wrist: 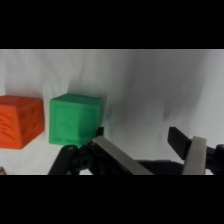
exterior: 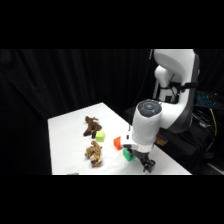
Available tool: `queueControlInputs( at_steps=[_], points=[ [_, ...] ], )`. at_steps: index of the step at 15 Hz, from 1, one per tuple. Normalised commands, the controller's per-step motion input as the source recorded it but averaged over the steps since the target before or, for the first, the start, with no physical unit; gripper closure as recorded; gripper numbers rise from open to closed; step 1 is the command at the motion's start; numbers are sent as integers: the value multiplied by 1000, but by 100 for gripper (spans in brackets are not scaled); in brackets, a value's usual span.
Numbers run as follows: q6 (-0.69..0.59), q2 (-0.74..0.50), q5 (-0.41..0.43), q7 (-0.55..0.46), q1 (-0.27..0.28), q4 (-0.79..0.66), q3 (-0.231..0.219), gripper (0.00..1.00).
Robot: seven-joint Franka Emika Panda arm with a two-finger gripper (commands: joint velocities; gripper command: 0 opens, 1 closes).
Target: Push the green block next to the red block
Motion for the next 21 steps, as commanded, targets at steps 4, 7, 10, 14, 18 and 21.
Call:
queueControlInputs(
  at_steps=[4, 7, 10, 14, 18, 21],
  points=[
    [126, 20, 252, -410, -338, -59, 112, 0],
    [13, -74, 178, -398, -318, -60, 44, 0],
    [-192, -198, 129, -346, -236, -19, 19, 0],
    [-557, -348, 124, -286, -123, 60, 38, 0],
    [-770, -388, 163, -240, -61, 207, 35, 0],
    [-733, -361, 95, -157, -56, 346, -54, 0]
  ],
)
